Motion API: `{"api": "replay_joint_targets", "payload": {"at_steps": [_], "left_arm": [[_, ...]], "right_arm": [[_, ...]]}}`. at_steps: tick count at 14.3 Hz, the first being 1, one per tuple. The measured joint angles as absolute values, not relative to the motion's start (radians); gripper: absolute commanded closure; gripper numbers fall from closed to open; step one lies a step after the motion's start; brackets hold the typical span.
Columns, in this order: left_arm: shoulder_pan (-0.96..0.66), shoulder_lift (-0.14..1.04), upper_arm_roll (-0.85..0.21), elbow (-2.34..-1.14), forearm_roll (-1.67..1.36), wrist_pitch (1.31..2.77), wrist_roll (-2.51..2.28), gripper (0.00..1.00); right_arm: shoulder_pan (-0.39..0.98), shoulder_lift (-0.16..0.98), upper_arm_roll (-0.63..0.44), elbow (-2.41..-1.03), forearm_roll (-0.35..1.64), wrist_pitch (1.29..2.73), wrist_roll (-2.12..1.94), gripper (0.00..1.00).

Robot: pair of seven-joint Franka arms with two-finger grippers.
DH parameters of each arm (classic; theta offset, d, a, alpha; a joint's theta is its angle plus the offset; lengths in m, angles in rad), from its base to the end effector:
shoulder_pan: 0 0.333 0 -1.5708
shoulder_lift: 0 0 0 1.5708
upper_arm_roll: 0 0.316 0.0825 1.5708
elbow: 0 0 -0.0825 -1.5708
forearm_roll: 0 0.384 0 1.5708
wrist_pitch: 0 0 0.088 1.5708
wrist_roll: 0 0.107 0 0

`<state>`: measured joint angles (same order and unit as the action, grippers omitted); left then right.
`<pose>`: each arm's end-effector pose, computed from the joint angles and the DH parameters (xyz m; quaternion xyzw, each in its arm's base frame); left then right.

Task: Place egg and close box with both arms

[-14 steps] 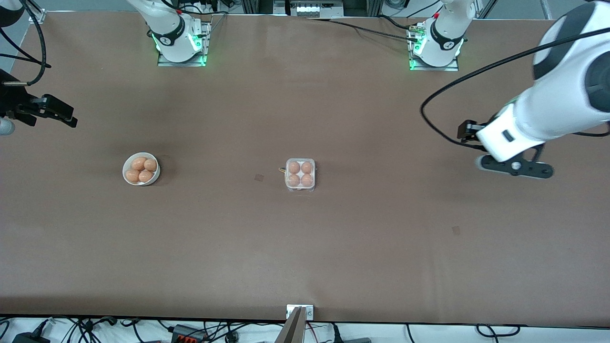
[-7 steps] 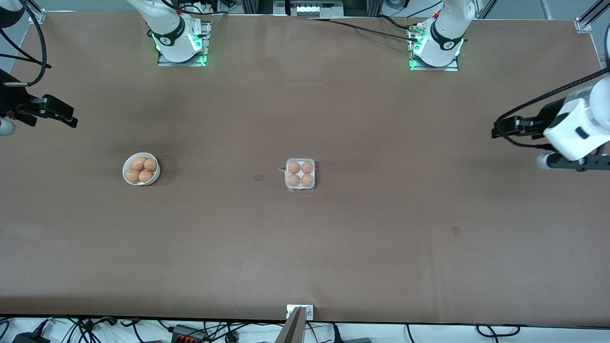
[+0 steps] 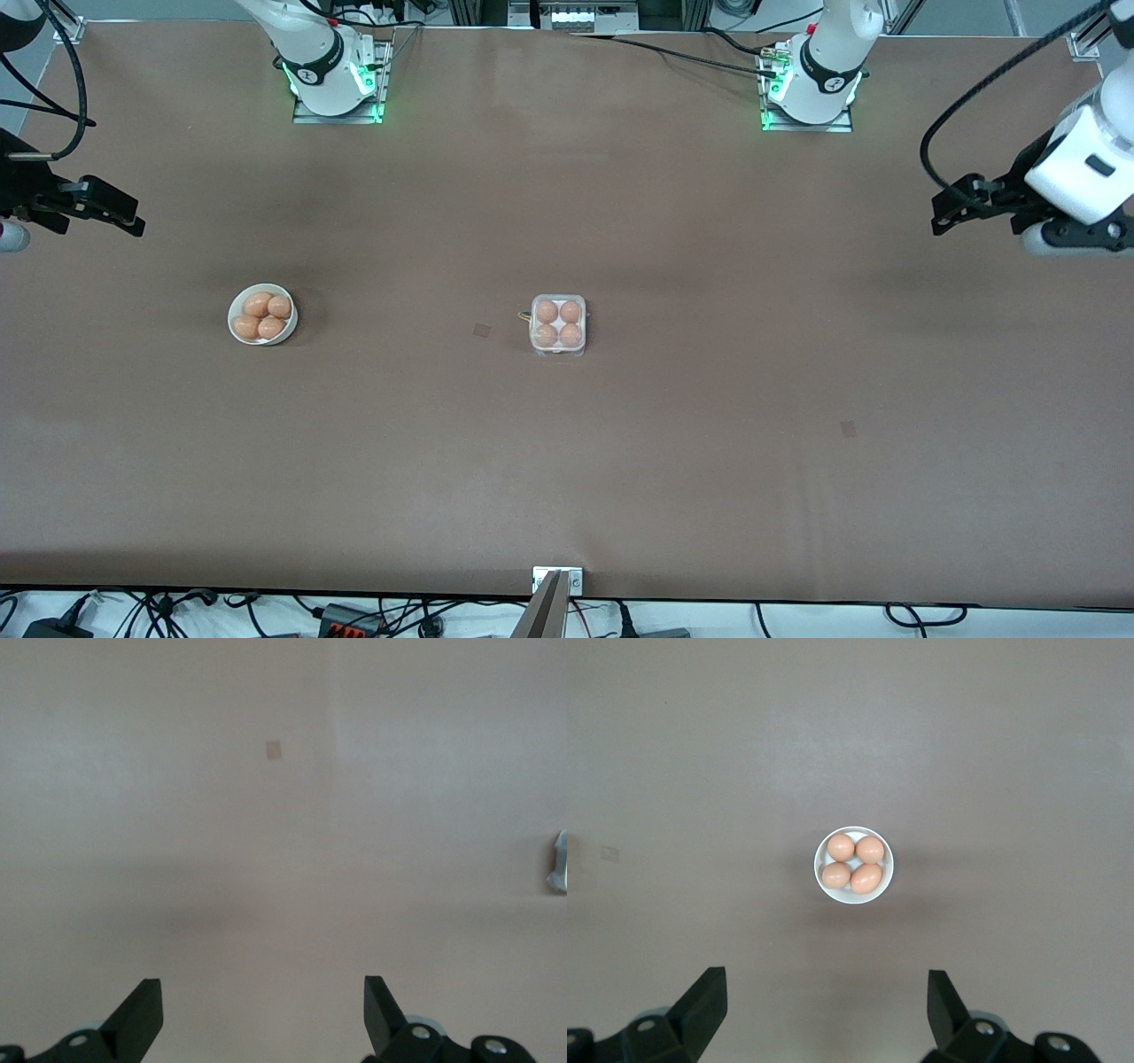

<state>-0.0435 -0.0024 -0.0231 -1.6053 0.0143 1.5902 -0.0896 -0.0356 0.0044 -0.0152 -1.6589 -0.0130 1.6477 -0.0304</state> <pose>0.5537 -0.0354 0.6112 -0.9999 -0.0113 0.0058 0.0077 0.5594 -0.0297 0.5870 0.9999 -0.0096 -0.0081 0.0062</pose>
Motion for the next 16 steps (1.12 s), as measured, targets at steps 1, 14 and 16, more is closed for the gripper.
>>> {"api": "replay_joint_targets", "payload": {"at_steps": [1,14,16], "left_arm": [[-0.048,-0.017,-0.020,-1.624,0.014,1.605,-0.089,0.00],[-0.050,-0.045,0.000,-1.652,0.014,1.616,-0.090,0.00],[-0.048,-0.045,0.002,-1.652,0.014,1.616,-0.090,0.00]], "right_arm": [[-0.036,0.004,-0.015,-1.659,-0.013,1.648,-0.030,0.00],[-0.037,0.004,-0.014,-1.664,-0.015,1.649,-0.030,0.00],[-0.037,0.004,-0.014,-1.665,-0.015,1.650,-0.030,0.00]]}}
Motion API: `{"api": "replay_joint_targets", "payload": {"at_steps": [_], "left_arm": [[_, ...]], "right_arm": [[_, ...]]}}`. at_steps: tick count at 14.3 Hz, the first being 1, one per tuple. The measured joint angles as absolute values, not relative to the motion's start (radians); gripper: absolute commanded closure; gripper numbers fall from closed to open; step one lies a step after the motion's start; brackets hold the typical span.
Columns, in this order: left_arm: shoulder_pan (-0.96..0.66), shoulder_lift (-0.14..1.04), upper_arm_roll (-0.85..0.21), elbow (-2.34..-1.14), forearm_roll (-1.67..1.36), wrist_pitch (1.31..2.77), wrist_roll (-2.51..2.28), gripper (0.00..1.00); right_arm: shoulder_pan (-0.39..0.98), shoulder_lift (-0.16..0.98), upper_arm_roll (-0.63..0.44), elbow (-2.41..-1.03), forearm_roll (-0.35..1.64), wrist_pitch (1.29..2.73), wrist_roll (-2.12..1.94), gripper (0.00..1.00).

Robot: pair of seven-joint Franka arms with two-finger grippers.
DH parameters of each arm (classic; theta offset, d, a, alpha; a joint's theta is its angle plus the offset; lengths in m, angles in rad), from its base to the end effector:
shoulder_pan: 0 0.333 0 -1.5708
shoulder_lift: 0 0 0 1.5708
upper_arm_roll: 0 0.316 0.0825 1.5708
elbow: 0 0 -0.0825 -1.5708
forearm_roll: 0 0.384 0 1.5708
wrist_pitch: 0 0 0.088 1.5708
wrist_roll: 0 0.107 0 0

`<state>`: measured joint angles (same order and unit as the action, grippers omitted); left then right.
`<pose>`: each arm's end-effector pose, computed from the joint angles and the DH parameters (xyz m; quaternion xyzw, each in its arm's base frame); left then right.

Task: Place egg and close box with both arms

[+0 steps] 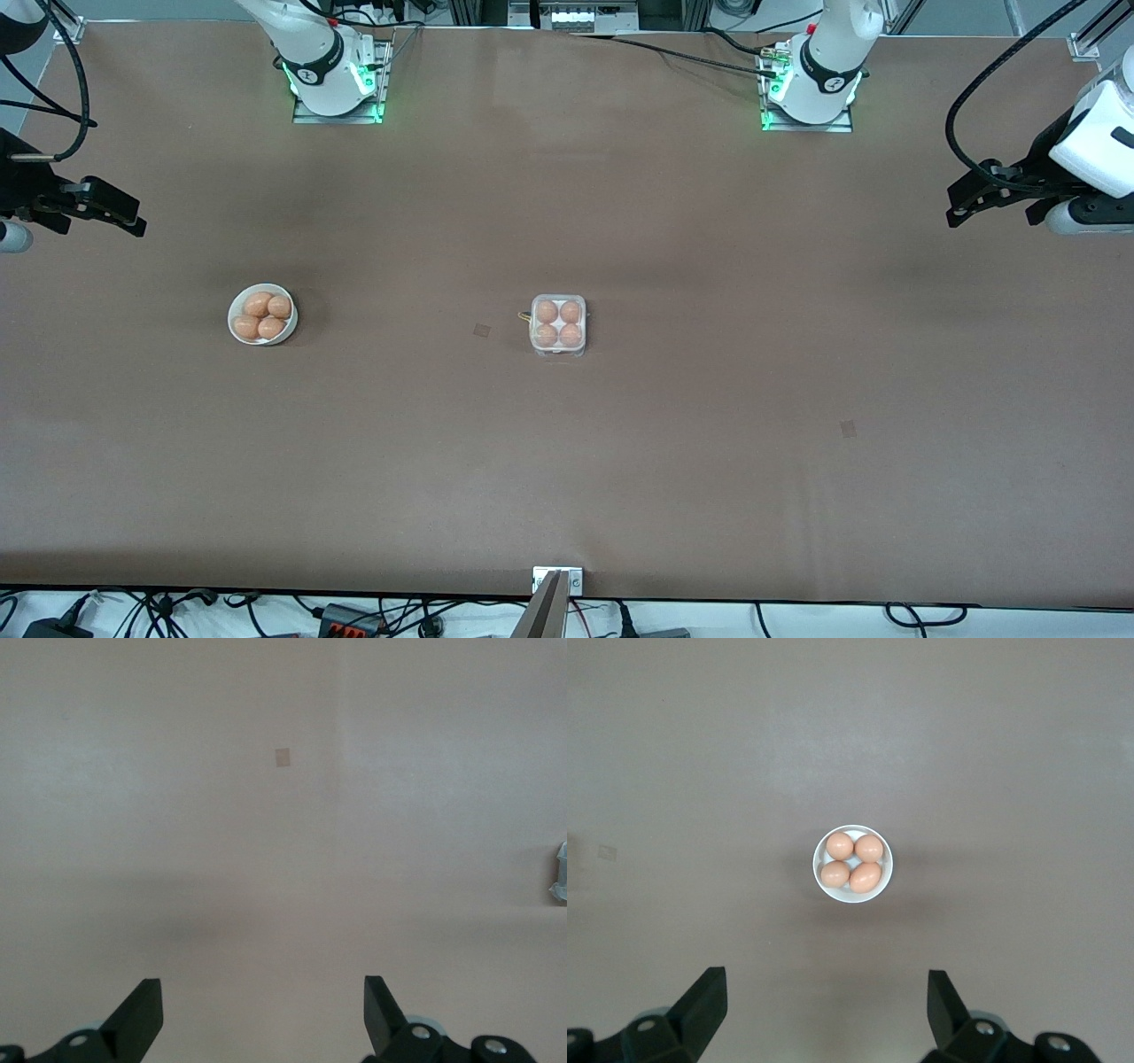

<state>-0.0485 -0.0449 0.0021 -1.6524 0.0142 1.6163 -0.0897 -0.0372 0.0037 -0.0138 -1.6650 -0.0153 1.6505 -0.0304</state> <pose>0.5434 -0.0237 0.6145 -0.9997 -0.0214 -0.0049 0.0067 0.5591 -0.0301 0.5847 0.9999 -0.0096 -0.0094 0.0073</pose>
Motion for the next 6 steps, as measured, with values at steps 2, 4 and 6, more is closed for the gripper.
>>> {"api": "replay_joint_targets", "payload": {"at_steps": [2,4,6], "left_arm": [[-0.049,-0.045,0.000,-1.652,0.014,1.616,-0.090,0.00],[-0.051,-0.045,-0.004,-1.652,0.014,1.616,-0.090,0.00],[-0.054,-0.045,-0.011,-1.652,0.014,1.617,-0.090,0.00]], "right_arm": [[-0.037,0.000,-0.014,-1.669,-0.015,1.652,-0.030,0.00],[-0.037,-0.011,-0.014,-1.686,-0.015,1.665,-0.030,0.00],[-0.037,-0.024,-0.014,-1.702,-0.015,1.674,-0.030,0.00]]}}
